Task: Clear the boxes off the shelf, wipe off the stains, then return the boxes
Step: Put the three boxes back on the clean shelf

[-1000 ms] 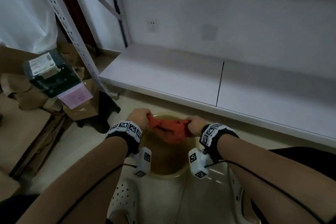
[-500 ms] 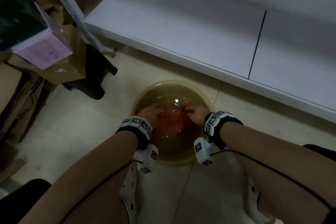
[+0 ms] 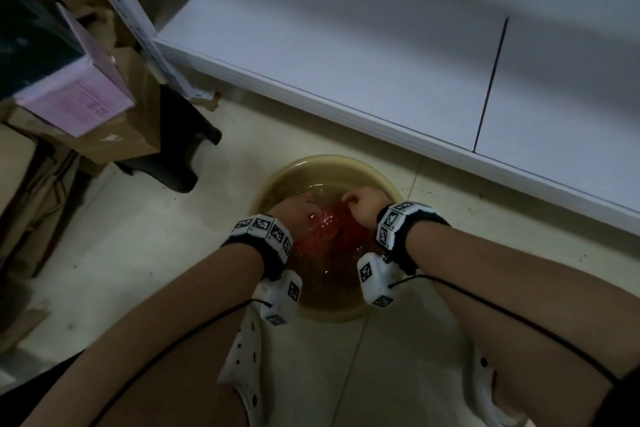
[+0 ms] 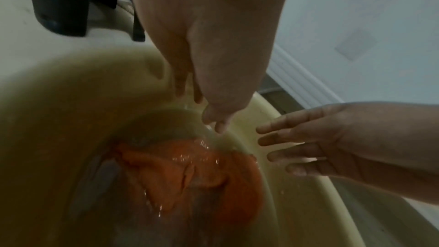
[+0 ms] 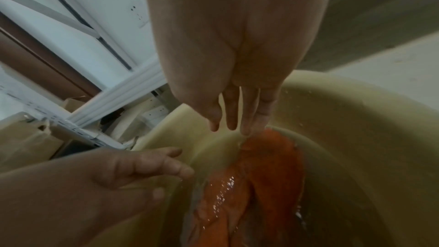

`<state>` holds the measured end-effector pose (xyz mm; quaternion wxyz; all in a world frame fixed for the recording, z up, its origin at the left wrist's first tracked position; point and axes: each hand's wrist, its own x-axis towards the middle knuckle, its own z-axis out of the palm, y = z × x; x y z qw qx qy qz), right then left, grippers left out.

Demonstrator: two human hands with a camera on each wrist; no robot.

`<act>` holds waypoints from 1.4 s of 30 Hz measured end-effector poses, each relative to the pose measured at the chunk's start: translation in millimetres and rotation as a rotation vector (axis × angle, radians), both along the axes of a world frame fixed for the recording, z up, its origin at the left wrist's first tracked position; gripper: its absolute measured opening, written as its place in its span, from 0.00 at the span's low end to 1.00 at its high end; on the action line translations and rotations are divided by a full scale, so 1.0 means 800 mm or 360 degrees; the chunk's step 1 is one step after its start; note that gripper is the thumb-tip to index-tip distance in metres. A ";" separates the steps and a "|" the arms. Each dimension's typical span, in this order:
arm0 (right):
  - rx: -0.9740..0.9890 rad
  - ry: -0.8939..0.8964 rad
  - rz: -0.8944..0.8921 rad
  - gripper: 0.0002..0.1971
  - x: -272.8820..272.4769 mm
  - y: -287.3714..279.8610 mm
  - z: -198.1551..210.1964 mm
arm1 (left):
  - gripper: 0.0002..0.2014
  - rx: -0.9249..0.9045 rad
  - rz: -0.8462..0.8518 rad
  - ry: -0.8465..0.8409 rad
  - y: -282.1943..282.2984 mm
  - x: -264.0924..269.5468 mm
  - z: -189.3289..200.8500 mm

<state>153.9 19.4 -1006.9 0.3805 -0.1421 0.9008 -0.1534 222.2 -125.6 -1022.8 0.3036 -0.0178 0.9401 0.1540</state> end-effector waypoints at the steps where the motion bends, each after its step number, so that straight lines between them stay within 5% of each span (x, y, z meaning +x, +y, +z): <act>1: -0.0010 0.0042 0.0022 0.19 0.001 -0.003 0.010 | 0.17 -0.0012 0.0030 0.0035 -0.005 -0.001 0.011; 11: -0.0208 0.0331 0.0219 0.19 0.006 -0.090 0.151 | 0.23 -0.0180 0.0244 0.0393 -0.112 0.015 0.192; 20: -0.0381 0.0674 0.0483 0.18 0.041 -0.214 0.292 | 0.16 0.0066 0.1039 0.1297 -0.219 0.100 0.323; 25: -0.0502 0.0759 0.0539 0.17 0.060 -0.282 0.330 | 0.16 0.0111 0.1514 0.1583 -0.298 0.152 0.328; 32: -0.0570 0.0747 0.0487 0.19 0.069 -0.358 0.329 | 0.25 0.0728 0.2212 0.1330 -0.369 0.167 0.274; 42: -0.0724 0.0506 0.0333 0.22 0.053 -0.414 0.311 | 0.22 0.1284 0.2186 0.1301 -0.383 0.115 0.267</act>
